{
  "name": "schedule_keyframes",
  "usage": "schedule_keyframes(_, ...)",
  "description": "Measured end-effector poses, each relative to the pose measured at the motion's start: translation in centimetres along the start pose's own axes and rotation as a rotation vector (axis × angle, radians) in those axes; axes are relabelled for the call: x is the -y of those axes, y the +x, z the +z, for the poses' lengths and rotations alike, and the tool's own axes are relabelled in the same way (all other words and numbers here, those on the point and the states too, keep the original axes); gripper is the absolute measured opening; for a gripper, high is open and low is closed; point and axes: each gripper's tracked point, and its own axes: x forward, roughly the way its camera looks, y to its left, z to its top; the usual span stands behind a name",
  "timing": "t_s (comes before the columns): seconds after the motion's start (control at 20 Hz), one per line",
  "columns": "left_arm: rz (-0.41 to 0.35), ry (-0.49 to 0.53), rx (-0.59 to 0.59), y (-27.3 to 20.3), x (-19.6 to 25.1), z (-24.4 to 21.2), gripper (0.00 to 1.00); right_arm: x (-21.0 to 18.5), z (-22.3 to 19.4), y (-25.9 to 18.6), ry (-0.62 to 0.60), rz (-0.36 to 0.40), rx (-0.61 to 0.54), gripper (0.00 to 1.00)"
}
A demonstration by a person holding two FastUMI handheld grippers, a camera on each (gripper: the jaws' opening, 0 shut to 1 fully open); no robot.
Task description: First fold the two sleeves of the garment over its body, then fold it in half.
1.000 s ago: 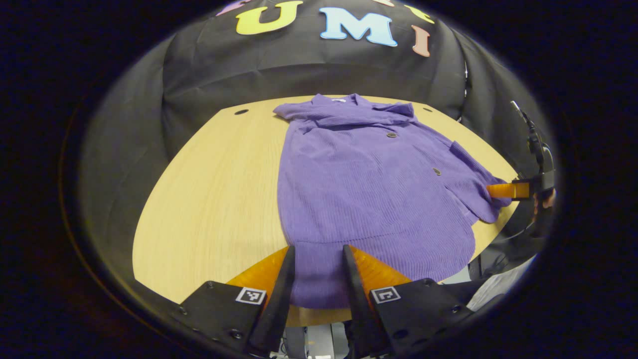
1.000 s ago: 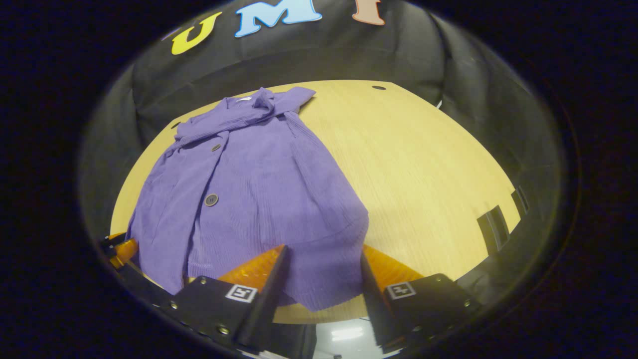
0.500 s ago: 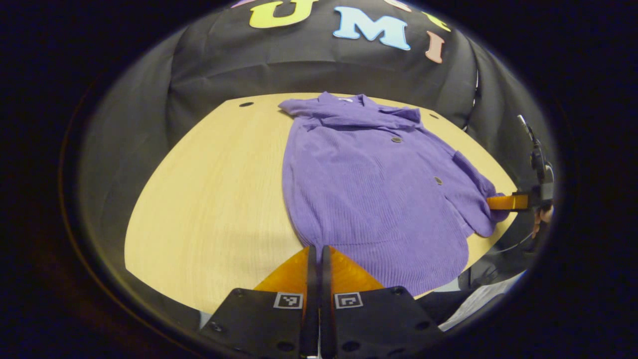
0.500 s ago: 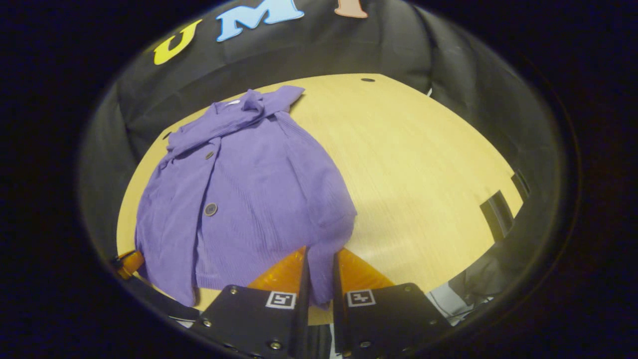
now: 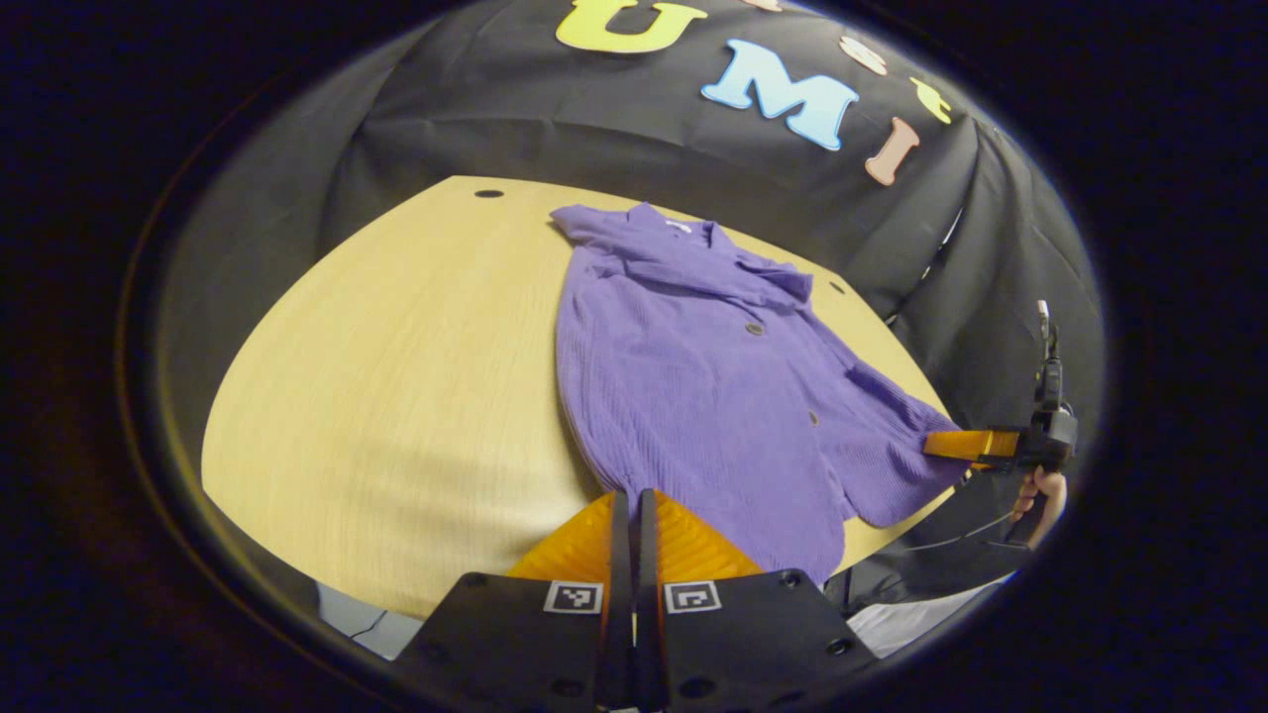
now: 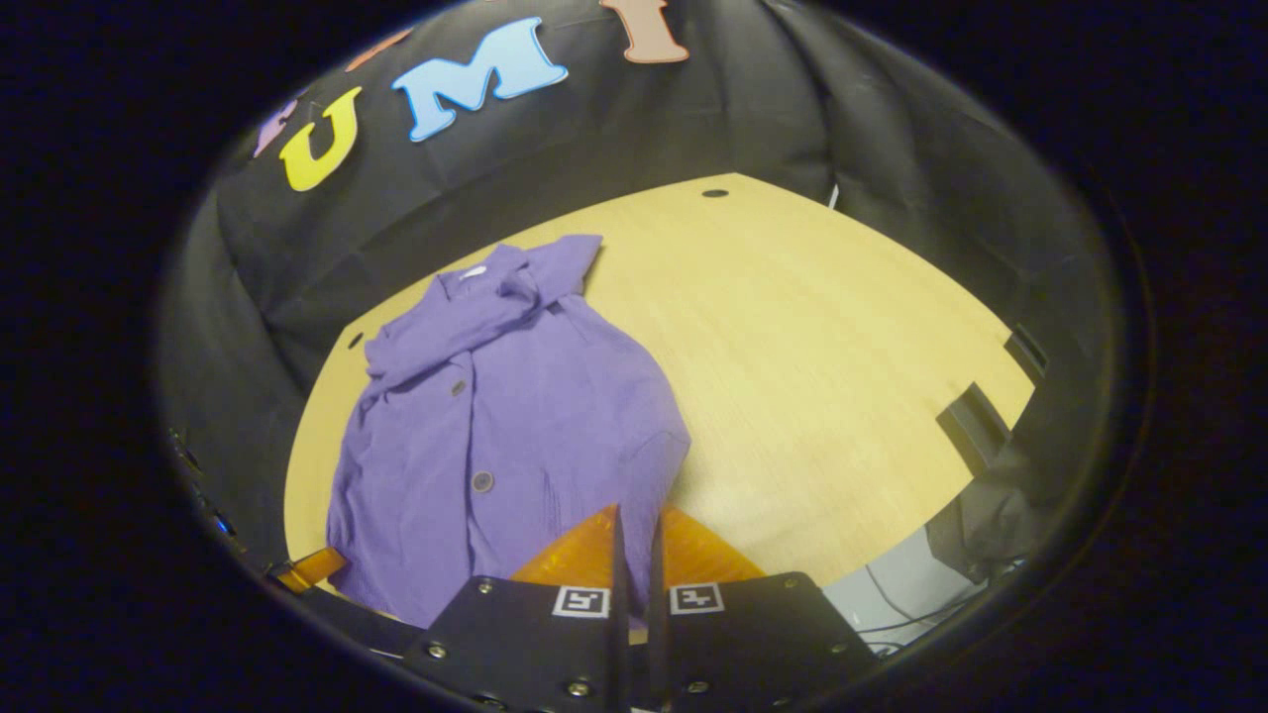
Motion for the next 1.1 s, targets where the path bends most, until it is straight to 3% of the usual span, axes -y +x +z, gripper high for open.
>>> schedule_keyframes(0.35, -0.086, -0.041, 0.103, -0.8, 3.8, 7.4, 0.08, -3.9, 6.1, -1.2, -0.054, 0.097, 0.089, 0.07)
schedule_keyframes(0.6, -0.086, -0.042, 0.178, 0.3, 4.3, 14.2, 0.09, -6.5, 10.8, -0.5, -0.100, 0.163, 0.134, 0.07)
schedule_keyframes(1.05, -0.053, -0.083, 0.253, 5.0, 3.6, 24.6, 0.09, -9.9, 20.7, 3.2, -0.060, 0.297, 0.192, 0.07)
schedule_keyframes(1.1, -0.048, -0.088, 0.261, 5.9, 3.4, 25.6, 0.08, -10.2, 21.5, 4.1, -0.060, 0.308, 0.189, 0.04)
